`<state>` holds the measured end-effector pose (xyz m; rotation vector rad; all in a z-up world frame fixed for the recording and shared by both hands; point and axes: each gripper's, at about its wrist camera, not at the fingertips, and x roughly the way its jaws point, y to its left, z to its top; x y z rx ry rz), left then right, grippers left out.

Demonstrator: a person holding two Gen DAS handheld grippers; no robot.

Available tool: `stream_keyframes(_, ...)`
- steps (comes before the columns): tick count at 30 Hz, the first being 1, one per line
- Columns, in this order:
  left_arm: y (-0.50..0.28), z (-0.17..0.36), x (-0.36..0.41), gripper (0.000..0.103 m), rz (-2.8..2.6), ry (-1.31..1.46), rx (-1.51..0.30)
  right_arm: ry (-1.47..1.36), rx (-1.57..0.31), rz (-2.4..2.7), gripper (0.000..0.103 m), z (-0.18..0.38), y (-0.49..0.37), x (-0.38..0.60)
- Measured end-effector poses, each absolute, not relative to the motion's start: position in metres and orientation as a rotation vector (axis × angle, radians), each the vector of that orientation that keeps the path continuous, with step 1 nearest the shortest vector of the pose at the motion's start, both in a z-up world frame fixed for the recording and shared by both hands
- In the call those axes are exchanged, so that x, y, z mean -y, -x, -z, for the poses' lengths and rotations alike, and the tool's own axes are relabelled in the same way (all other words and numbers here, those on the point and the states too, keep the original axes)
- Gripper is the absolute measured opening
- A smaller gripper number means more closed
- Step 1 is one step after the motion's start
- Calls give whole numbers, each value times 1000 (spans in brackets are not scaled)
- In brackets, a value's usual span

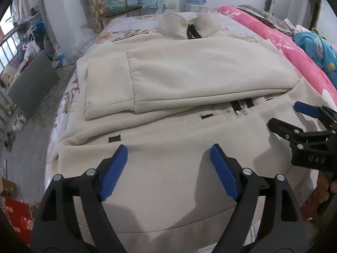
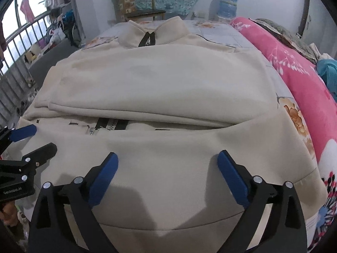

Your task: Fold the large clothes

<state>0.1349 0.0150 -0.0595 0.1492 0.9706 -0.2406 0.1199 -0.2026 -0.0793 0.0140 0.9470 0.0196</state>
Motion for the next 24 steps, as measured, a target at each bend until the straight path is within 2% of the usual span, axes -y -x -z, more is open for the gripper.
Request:
stream_keyframes(8, -134, 64, -17, 94, 138, -131, -965, -10, -938, -16, 97, 80, -120, 202)
stream_keyframes(24, -130, 65, -23, 96, 65, -58, -973, -21, -971, 1, 97, 78, -123, 201)
